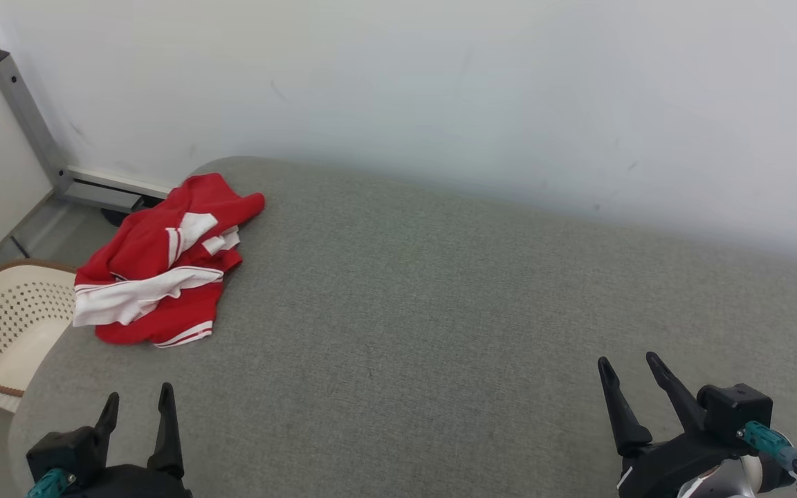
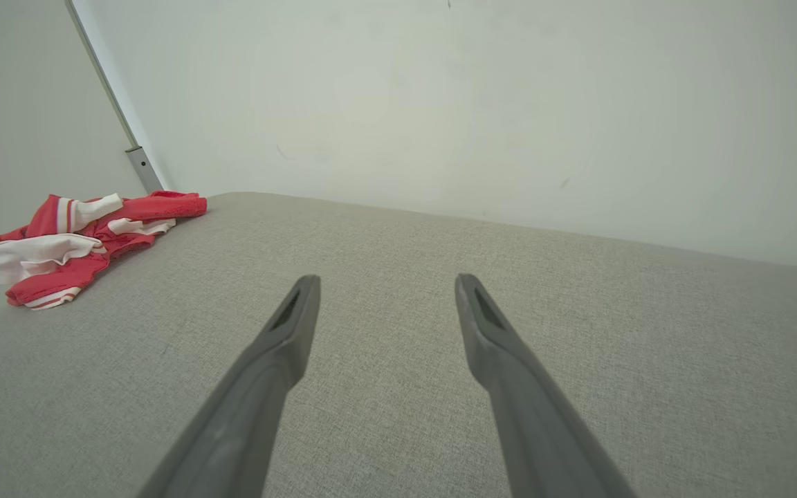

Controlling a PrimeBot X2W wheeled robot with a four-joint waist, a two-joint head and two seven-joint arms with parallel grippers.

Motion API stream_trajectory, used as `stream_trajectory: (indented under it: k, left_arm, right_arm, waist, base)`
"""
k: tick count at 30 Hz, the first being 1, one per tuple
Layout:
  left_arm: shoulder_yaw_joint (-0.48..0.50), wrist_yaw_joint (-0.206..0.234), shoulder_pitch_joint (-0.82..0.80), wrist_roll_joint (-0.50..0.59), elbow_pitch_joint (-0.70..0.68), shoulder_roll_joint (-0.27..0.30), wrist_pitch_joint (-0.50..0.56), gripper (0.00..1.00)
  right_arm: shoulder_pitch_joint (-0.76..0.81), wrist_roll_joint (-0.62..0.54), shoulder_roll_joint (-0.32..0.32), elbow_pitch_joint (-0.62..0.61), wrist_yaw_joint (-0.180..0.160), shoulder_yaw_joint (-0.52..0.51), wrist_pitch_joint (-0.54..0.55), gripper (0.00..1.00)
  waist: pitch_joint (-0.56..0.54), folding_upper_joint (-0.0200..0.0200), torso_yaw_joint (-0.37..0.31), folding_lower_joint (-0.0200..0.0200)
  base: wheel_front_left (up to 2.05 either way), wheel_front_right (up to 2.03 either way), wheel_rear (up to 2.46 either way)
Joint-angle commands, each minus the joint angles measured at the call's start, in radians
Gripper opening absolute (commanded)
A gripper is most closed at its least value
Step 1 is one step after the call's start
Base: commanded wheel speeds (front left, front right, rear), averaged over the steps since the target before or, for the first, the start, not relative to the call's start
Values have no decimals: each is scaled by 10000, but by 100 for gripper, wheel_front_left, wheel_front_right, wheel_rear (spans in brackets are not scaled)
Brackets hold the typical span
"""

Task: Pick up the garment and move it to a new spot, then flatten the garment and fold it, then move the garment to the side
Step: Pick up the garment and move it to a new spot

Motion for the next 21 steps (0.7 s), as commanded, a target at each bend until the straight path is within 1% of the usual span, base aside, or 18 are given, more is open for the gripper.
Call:
stream_trajectory:
  k: [1, 4, 9, 16, 21]
  left_arm:
    - [-23, -68, 10, -12, -78, 111, 6, 100]
    - [-55, -169, 2, -63, -148, 170, 42, 100]
    - [-75, -122, 14, -39, -240, 252, 85, 100]
    - [-135, -65, -10, -68, -294, 264, 180, 100]
    - [-270, -167, -219, -26, -245, 256, 287, 100]
  right_arm:
    - [-73, 102, -55, 21, 0, -7, -92, 100]
    - [-127, 198, -50, 81, 0, 83, -167, 100]
    - [-213, 277, -53, 193, 0, 226, -240, 100]
    - [-289, 301, -53, 293, 0, 303, -314, 100]
    - [-284, 285, -54, 250, 0, 276, -329, 100]
  waist:
    - [19, 0, 418, 0]
    - [33, 0, 675, 0]
    - [56, 0, 1003, 0]
    - [103, 0, 1256, 0]
    - [170, 0, 1388, 0]
  base:
    - [0, 0, 0]
    - [0, 0, 0]
    - [0, 0, 0]
    - [0, 0, 0]
    - [0, 0, 0]
